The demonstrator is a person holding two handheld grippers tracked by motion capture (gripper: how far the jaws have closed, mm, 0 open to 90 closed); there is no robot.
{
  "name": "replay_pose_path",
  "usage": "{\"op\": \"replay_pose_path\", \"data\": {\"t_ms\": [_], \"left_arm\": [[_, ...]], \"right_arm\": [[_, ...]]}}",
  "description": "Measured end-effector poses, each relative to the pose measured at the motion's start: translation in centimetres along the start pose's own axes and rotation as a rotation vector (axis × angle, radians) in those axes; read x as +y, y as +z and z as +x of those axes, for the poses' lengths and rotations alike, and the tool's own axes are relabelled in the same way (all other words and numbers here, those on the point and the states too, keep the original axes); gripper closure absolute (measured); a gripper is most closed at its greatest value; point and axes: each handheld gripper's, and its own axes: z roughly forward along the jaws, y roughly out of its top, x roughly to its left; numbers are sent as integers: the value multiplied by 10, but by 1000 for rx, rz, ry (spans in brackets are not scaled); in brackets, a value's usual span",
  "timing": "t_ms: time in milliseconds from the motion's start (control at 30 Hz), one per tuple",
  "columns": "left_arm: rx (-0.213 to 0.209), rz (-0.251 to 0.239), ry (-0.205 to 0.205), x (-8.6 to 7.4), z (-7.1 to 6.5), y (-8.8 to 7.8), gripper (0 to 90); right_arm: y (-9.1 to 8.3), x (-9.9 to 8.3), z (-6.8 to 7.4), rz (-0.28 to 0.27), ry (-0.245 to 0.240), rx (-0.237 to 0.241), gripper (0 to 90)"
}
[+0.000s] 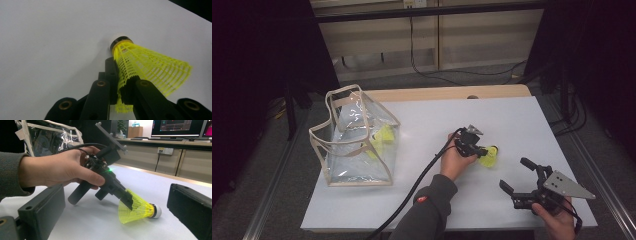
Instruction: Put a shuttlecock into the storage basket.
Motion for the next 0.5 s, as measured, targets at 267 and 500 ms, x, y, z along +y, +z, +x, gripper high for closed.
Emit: {"op": "replay_pose_path", "data": {"t_ms": [267, 500], "left_arm": [[-15, 19, -29, 2, 1, -12, 878], [-38, 47, -52, 5, 0, -27, 880]], "right_arm": [[0, 0, 0, 2, 1, 0, 12], [0, 0, 0, 3, 3, 1, 13]]}}
